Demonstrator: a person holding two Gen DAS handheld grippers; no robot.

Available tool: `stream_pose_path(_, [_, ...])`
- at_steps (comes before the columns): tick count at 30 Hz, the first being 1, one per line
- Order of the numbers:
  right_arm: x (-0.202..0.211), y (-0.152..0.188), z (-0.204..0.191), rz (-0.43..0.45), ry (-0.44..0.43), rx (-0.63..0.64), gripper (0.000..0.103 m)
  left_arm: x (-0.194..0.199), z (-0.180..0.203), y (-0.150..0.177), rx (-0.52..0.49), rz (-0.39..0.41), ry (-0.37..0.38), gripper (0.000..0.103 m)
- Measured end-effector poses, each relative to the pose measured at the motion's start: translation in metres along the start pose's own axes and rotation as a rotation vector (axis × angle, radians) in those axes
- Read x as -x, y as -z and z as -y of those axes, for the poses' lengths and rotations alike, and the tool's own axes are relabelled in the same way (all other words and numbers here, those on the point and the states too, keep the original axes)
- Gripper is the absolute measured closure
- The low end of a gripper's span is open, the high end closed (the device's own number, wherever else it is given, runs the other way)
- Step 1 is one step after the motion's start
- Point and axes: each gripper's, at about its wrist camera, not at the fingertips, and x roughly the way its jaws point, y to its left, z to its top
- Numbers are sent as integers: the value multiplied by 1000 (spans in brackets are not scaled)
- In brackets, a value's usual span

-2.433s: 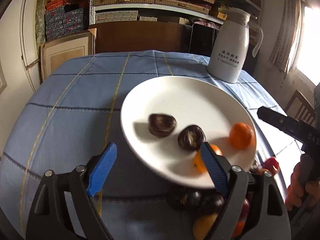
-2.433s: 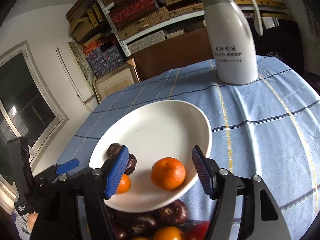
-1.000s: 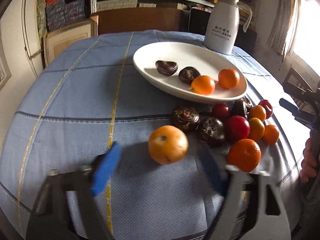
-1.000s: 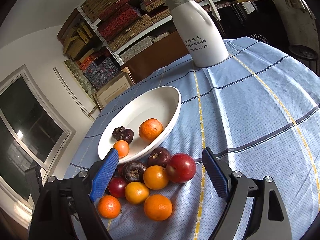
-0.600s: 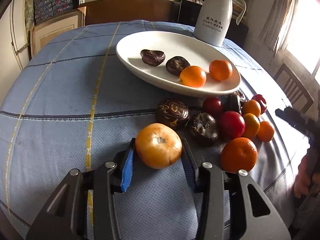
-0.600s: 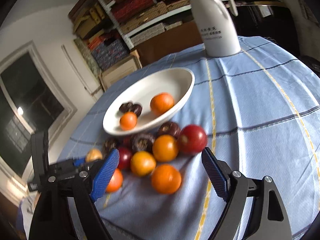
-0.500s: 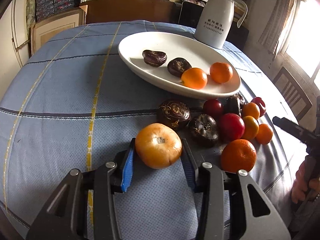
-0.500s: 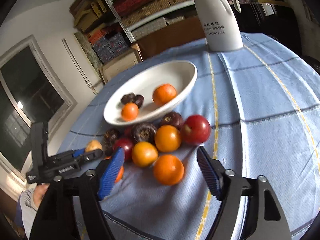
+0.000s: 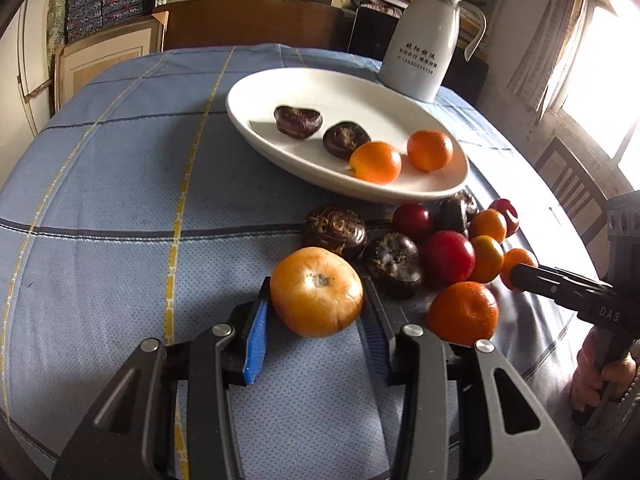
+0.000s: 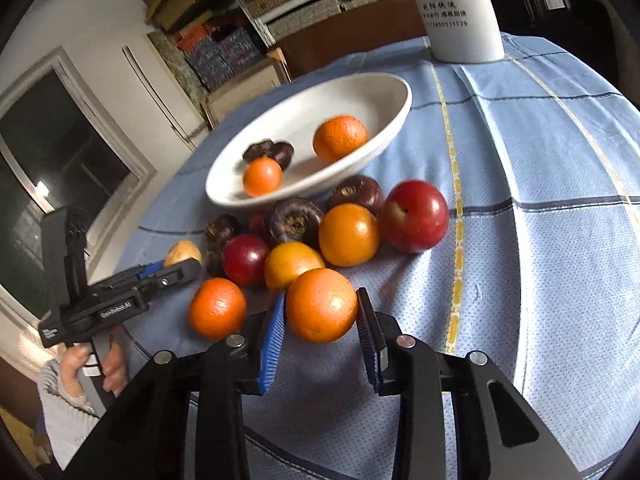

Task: Organize fruits
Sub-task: 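Grasp the pale yellow fruit with the left tool while the right grasps a large orange, then place both fruits on the white plate and open both tools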

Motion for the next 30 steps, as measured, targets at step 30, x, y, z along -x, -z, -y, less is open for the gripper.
stream_pose_path(30, [-69,-138,-7,126,12,-37,39,-68,31,-125,-100,86,-77,34])
